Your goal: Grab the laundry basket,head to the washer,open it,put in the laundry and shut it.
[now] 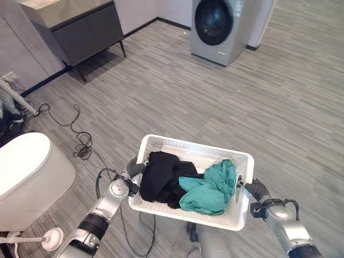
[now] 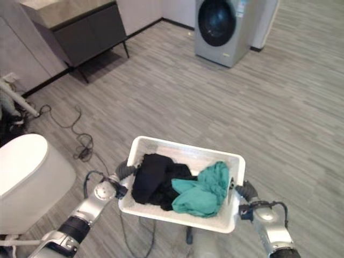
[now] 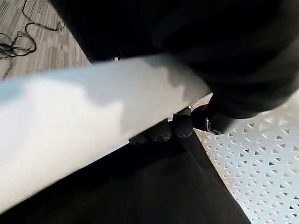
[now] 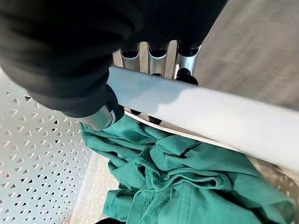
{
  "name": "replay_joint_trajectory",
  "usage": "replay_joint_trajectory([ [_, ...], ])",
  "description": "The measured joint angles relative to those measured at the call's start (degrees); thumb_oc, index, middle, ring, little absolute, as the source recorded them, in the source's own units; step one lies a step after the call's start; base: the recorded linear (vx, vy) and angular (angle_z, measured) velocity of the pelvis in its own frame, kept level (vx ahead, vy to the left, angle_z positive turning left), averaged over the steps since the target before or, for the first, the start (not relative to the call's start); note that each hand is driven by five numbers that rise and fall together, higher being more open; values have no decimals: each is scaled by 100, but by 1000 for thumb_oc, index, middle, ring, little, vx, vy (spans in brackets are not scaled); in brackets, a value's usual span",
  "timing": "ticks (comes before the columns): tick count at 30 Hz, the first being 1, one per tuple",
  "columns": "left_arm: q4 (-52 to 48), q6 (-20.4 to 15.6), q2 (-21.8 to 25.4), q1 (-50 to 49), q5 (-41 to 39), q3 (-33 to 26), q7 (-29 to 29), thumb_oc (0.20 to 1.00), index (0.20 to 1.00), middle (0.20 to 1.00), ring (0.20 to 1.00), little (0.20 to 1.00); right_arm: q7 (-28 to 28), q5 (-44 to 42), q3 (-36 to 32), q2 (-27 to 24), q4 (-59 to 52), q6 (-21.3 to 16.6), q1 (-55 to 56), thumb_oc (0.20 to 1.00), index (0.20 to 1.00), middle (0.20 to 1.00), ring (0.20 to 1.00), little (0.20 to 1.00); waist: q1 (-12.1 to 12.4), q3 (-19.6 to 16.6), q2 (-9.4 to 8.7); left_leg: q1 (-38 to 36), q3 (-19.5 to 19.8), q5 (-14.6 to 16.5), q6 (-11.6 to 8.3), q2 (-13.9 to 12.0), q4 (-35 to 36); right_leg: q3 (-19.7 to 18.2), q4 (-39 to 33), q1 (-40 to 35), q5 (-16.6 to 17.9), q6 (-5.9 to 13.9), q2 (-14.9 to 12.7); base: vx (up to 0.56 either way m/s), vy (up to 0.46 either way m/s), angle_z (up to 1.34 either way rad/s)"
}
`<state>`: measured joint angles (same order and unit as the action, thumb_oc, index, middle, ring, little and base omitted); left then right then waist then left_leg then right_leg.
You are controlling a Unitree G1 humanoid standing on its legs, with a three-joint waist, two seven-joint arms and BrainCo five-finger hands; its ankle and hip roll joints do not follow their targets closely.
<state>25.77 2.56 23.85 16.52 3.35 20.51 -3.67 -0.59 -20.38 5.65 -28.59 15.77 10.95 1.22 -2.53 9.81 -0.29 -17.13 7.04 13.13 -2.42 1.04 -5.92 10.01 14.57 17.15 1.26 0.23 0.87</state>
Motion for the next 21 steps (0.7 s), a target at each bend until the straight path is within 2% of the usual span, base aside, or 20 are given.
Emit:
replay_joint_trajectory([
  [1, 34, -34, -45, 24, -1, 25, -1, 200, 200, 200, 200, 200, -30, 1, 5, 107, 125, -27, -155, 200, 200, 200, 200, 200, 21, 47, 61, 20, -10, -135, 77, -25, -104, 281, 255, -202, -440, 36, 149, 1060, -735, 11],
  [2, 57, 27, -129, 100, -1, 105, -14, 200, 200, 200, 200, 200, -8, 4, -5, 88, 251, 21, -181, 200, 200, 200, 200, 200, 14, 64, 23, 100, -118, -4, -87, -122, -663, 422, 937, -229, -874, -190, 110, 394, -419, 59],
  [3, -2, -6, -81, 58, -6, 131, -15, 200, 200, 200, 200, 200, -34, -97, -49, 48, 275, 17, 79, 200, 200, 200, 200, 200, -27, -70, -284, 912, -557, 1, -191, -93, -2597, 367, 1094, -489, -1362, -545, -70, 269, -327, 82],
  [4, -51, -15, -82, 44, -7, 171, 28, 200, 200, 200, 200, 200, -78, -164, -118, 16, 171, 8, 199, 200, 200, 200, 200, 200, -103, -113, -265, 1463, -756, -58, 77, -283, -3688, 400, 971, -594, -1302, -670, 52, 368, -415, 38],
  [5, -99, -37, 84, -72, -17, 115, 40, 200, 200, 200, 200, 200, -76, -189, -78, 32, 56, -46, 178, 200, 200, 200, 200, 200, -5, -144, -287, 1969, -826, -272, 98, -371, -4298, 266, 677, -843, -1303, -687, 331, 375, -410, -16],
  [6, -163, -37, 169, -77, -19, 95, 65, 200, 200, 200, 200, 200, -75, -194, -27, 12, -22, -73, 152, 200, 200, 200, 200, 200, 85, -138, -270, 2352, -941, -589, 368, -502, -4792, 194, 483, -965, -1287, -780, 502, 471, -408, -79],
  [7, -306, -52, 291, -108, -62, 62, 53, 200, 200, 200, 200, 200, -51, -194, -28, 93, -89, -73, 129, 200, 200, 200, 200, 200, 173, -100, -314, 2753, -1256, -630, 432, -781, -5407, 107, 190, -1176, -1068, -902, 712, 242, -156, -59],
  [8, -285, -43, 392, -93, -73, 46, 57, 200, 200, 200, 200, 200, 48, -193, 7, 264, -90, -73, 136, 200, 200, 200, 200, 200, 164, 42, -518, 2987, -1212, -580, 399, -685, -5271, -41, -77, -1569, -1045, -474, 718, 412, -204, -39],
  [9, -264, -46, 408, -21, -78, 75, 63, 200, 200, 200, 200, 200, 63, -194, -35, 337, -114, -75, 230, 200, 200, 200, 200, 200, 163, 140, -665, 3115, -1360, -470, 545, -645, -5098, -163, -182, -1779, -1141, 212, 691, 247, -35, -28],
  [10, -276, -49, 221, 3, -93, -85, 49, 200, 200, 200, 200, 200, 71, -196, -54, 207, -177, -79, 160, 200, 200, 200, 200, 200, 165, 460, -364, 3227, -1196, -575, 508, -941, -4557, -7, 1063, -1332, -767, 1111, 789, 532, -6, -72],
  [11, -372, -65, 128, -30, -100, -195, 82, 200, 200, 200, 200, 200, 46, -209, 0, -118, -410, -77, 165, 200, 200, 200, 200, 200, 311, 479, -119, 3352, -1193, -672, 494, -1321, -4029, -37, 1866, -688, -1424, -283, 506, 537, 71, -91],
  [12, -444, -163, 280, -84, -97, -142, 108, 200, 200, 200, 200, 200, 55, -205, 23, -162, -586, -84, 253, 200, 200, 200, 200, 200, 341, 372, -505, 3491, -1335, -407, 168, -984, -3638, -184, 1266, -647, -1621, -225, -308, 595, 88, -74],
  [13, -395, -165, 174, -199, -100, -192, 112, 200, 200, 200, 200, 200, 89, -194, -37, -103, -561, -82, 221, 200, 200, 200, 200, 200, 231, 393, -403, 3428, -1202, -443, -52, -985, -2009, -280, 1154, -857, -1621, -417, -71, 474, 80, -45],
  [14, -359, -114, 145, -258, -98, -154, 148, 200, 200, 200, 200, 200, 103, -190, -35, -117, -489, -80, 229, 200, 200, 200, 200, 200, 285, 346, -276, 3506, -1207, -622, -164, -1063, -1226, -285, 609, -1155, -1426, -493, 95, 299, 46, -46],
  [15, -337, -103, 150, -263, -99, -165, 168, 200, 200, 200, 200, 200, 103, -181, 6, -106, -476, -79, 225, 200, 200, 200, 200, 200, 352, 373, -187, 3537, -1127, -807, -169, -1023, -735, -364, 235, -1507, -1320, -536, 244, 466, 69, -64],
  [16, -336, -107, 175, -274, -100, -217, 170, 200, 200, 200, 200, 200, 98, -175, 90, -77, -442, -61, 241, 200, 200, 200, 200, 200, 531, 405, -232, 3381, -770, -1037, -174, -827, 235, -514, -265, -2012, -1192, -590, 362, 463, 83, -65],
  [17, -338, -108, 206, -278, -100, -219, 169, 200, 200, 200, 200, 200, 80, -173, 129, -82, -433, -62, 237, 200, 200, 200, 200, 200, 645, 406, -259, 3336, -605, -1167, -183, -725, 588, -632, -399, -2225, -1204, -573, 409, 644, 127, -79],
  [18, -337, -111, 248, -317, -100, -219, 171, 200, 200, 200, 200, 200, 69, -151, 150, -21, -372, -62, 173, 200, 200, 200, 200, 200, 756, 400, -264, 3362, -556, -1252, -131, -549, 803, -761, -697, -2658, -1252, -501, 465, 518, 147, -70],
  [20, -339, -111, 299, -350, -104, -240, 155, 200, 200, 200, 200, 200, 70, -119, 204, 37, -336, -61, 153, 200, 200, 200, 200, 200, 836, 346, -303, 3523, -666, -1391, 123, -325, 350, -785, -1071, -3179, -1337, -361, 467, 455, 171, -67],
  [21, -361, -112, 288, -467, -109, -322, 153, 200, 200, 200, 200, 200, 56, -119, 263, 26, -352, -62, 168, 200, 200, 200, 200, 200, 860, 252, -220, 3434, -772, -1496, 485, -270, 218, -860, -1087, -3406, -1439, -233, 565, 536, 235, -58],
])
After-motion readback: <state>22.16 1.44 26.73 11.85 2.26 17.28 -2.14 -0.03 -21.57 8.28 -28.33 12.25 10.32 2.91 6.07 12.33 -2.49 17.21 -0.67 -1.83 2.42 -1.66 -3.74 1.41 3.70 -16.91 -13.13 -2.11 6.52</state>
